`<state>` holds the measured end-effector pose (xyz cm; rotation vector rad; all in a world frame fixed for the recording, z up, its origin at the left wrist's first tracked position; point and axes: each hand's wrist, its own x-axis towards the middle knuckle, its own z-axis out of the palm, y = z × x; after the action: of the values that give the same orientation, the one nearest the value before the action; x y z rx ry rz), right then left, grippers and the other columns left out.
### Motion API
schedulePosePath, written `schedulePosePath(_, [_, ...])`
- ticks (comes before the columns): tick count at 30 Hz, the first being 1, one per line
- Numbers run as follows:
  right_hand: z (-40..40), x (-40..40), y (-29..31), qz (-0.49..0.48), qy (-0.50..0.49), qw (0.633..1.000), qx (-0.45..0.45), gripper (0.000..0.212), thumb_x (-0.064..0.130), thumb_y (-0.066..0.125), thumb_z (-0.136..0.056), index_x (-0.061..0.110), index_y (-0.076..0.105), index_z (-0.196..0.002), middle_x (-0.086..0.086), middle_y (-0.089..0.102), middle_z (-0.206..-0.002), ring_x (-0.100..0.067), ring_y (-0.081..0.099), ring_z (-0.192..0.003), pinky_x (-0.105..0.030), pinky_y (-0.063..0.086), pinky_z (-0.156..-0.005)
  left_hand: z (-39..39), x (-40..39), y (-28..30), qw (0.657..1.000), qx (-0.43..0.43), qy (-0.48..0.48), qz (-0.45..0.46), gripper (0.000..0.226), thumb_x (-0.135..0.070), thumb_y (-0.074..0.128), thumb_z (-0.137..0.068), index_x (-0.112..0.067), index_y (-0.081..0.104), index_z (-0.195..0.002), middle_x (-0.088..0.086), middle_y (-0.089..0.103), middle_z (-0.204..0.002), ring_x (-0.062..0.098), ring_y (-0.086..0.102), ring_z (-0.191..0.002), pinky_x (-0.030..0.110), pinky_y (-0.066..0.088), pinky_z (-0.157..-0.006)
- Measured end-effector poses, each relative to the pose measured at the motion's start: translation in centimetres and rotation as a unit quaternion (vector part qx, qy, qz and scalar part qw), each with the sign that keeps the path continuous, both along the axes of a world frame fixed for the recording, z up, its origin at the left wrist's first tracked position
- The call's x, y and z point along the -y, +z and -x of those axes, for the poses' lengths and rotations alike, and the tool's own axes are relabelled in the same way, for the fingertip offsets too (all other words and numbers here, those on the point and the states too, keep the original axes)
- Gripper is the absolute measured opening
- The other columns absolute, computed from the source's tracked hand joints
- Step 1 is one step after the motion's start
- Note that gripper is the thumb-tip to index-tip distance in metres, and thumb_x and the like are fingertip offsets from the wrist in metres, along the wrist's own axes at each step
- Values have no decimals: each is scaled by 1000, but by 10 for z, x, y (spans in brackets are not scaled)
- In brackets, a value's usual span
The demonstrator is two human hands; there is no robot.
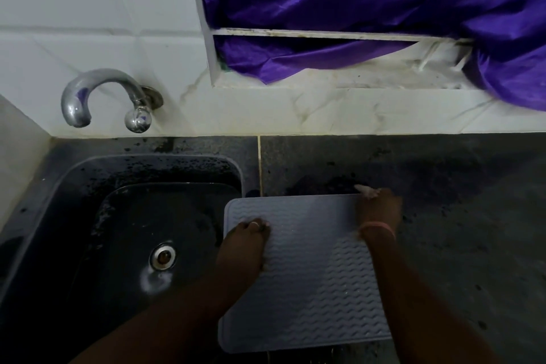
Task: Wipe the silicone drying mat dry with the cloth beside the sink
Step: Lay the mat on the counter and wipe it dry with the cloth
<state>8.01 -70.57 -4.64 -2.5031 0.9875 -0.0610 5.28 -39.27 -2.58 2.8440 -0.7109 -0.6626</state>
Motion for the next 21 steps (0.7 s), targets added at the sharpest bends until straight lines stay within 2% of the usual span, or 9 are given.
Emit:
schedulePosePath(1, [6,8,-3,-27,-48,998,11,37,26,45,-89,14,69,-116,-18,67,-115,-36,64,-101,-33,47,-87,0,1,-2,1000,-3,1,2,88,-29,70,-90,-18,18,-160,6,17,-166,28,22,-150,37,23,-121])
schedulePosePath(3, [11,2,-6,-44,-81,996,-5,31,25,56,-85,2,69,-103,-23,67,-108,-39,64,-101,-39,52,-87,0,2,-3,1000,-7,1,1,88,-27,70,-90,-17,17,-160,6,16,-166,28,21,-150,36,23,-121])
schedulePosePath(5, [7,-21,-2,-59,-95,994,-5,25,24,60,-85,2,70,-95,-21,70,-103,-36,66,-98,-36,53,-80,-1,2,-4,1000,-5,-3,1,86,-26,68,-91,-17,18,-160,6,16,-166,28,20,-150,35,21,-121])
schedulePosePath(7, [3,-54,1,-78,-85,993,1,26,24,56,-91,2,70,-92,-18,71,-100,-34,67,-95,-33,49,-74,-1,2,-3,1000,-6,-1,0,82,-27,65,-92,-17,19,-159,6,18,-165,27,22,-150,36,21,-121])
schedulePosePath(10, [0,-111,4,-102,-38,994,-1,24,21,52,-91,6,68,-102,-14,68,-107,-31,65,-94,-33,53,-78,-3,8,-1,999,-28,17,1,77,-26,66,-91,-18,26,-156,7,26,-161,26,31,-145,39,33,-117])
schedulePosePath(13, [-4,-164,11,-136,77,988,-14,26,17,56,-90,9,64,-114,-12,59,-117,-31,60,-106,-29,45,-83,-4,13,1,998,-24,57,28,66,-30,63,-93,-18,35,-151,6,40,-153,23,45,-135,37,44,-108])
schedulePosePath(16, [-3,-191,13,-151,163,975,-17,26,16,62,-85,8,64,-110,-12,60,-116,-31,62,-104,-32,49,-87,4,10,6,995,1,75,60,56,-34,56,-97,-15,44,-148,6,49,-147,21,55,-126,31,47,-102])
schedulePosePath(19, [-5,-172,12,-165,244,956,-14,20,22,67,-76,15,72,-94,-8,72,-95,-26,69,-89,-27,52,-74,6,7,12,997,0,58,51,55,-25,52,-100,-17,38,-152,5,41,-155,22,49,-134,32,40,-109])
schedulePosePath(21, [-10,-139,10,-143,239,960,13,17,22,65,-79,17,76,-91,-5,75,-86,-24,71,-81,-25,54,-68,4,3,11,999,-23,38,27,68,-22,58,-97,-21,26,-157,6,25,-163,27,33,-147,37,34,-116])
